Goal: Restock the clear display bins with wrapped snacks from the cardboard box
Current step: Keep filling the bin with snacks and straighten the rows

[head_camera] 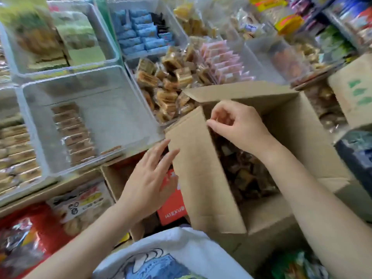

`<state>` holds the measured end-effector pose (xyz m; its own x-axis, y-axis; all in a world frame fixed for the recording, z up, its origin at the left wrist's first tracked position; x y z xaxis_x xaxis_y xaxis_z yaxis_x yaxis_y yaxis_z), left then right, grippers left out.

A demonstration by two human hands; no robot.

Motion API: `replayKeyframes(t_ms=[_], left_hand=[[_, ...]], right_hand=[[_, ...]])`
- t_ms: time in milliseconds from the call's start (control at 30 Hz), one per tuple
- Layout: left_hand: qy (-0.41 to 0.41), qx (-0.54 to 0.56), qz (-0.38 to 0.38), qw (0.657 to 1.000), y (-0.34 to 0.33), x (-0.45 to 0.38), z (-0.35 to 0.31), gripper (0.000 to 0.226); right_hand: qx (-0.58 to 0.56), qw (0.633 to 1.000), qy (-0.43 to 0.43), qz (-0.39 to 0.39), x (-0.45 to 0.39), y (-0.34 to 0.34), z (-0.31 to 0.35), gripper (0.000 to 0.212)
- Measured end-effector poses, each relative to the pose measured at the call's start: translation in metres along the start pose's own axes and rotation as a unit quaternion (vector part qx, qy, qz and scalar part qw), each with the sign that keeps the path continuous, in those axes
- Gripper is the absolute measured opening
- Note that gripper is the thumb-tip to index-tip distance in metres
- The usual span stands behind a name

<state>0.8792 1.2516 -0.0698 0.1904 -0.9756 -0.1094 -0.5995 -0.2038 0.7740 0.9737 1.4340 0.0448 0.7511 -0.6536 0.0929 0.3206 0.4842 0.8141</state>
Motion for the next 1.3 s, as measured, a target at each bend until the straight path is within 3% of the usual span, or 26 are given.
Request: replayKeyframes(t_ms=[67,167,267,433,500,567,633,767,833,933,1033,1100,1200,1300], left_hand=[[-0.075,-0.002,0.021,0.997,-0.022,-0.008,-0.040,0.057],[-0.140,-0.019,0.033,0.989,-0.047,-0.016,-0.078,0.056],[-0.140,-0.078,0.043,0.986,-0.061,-0.027,-0.088,0.063],[-0.146,-0.108,0.010,0.983,-0.061,-0.039,-0.080,0.074],[-0.161,-0.102,0.001,0.982,-0.058,-0.041,-0.077,0.074],[-0.166,-0.098,-0.004,0.981,-0.058,-0.042,-0.076,0.075],[-0.160,-0.090,-0.007,0.983,-0.060,-0.042,-0.074,0.076],[-0.146,-0.082,-0.023,0.986,-0.060,-0.041,-0.074,0.076],[-0.136,-0.090,-0.016,0.986,-0.060,-0.041,-0.074,0.076],[-0.134,-0.103,-0.003,0.986,-0.060,-0.042,-0.075,0.076],[-0.127,-0.123,0.019,0.984,-0.059,-0.042,-0.073,0.077],[-0.125,-0.135,0.035,0.982,-0.058,-0.043,-0.073,0.078],[-0.131,-0.140,0.038,0.981,-0.055,-0.044,-0.076,0.079],[-0.102,-0.096,0.020,0.990,-0.046,-0.041,-0.072,0.079]], right_hand=[[-0.001,0.999,-0.050,-0.021,0.021,0.014,-0.042,0.016],[0.055,0.991,-0.104,0.061,0.044,0.002,-0.102,0.012],[0.135,0.970,-0.123,0.157,0.057,-0.020,-0.147,0.005],[0.244,0.934,-0.138,0.223,0.041,-0.056,-0.209,0.015],[0.325,0.888,-0.117,0.302,0.036,-0.090,-0.232,0.032],[0.416,0.821,-0.078,0.383,0.038,-0.122,-0.251,0.045],[0.478,0.776,-0.033,0.410,0.038,-0.144,-0.263,0.049],[0.543,0.748,0.034,0.380,0.033,-0.160,-0.273,0.040],[0.539,0.757,0.037,0.368,0.032,-0.158,-0.273,0.033],[0.432,0.825,-0.048,0.362,0.021,-0.141,-0.263,0.017],[0.197,0.909,-0.203,0.305,0.006,-0.098,-0.249,0.024],[0.039,0.941,-0.240,0.235,0.003,-0.065,-0.232,0.026],[-0.212,0.928,-0.232,0.198,0.012,-0.035,-0.198,0.025],[-0.457,0.839,-0.176,0.238,0.022,-0.024,-0.153,0.036]])
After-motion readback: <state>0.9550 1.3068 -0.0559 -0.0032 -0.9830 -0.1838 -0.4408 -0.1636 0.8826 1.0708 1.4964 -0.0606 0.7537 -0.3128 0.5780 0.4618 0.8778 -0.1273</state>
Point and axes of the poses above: each hand's wrist, its own x-axis away from the middle knuckle, its own y-axis out of the back of the hand, z = x × y, the point moved 7 cm from there along -x, towards the middle knuckle, and after that the axes turned 1 degree about z, right-handed, at the moved point
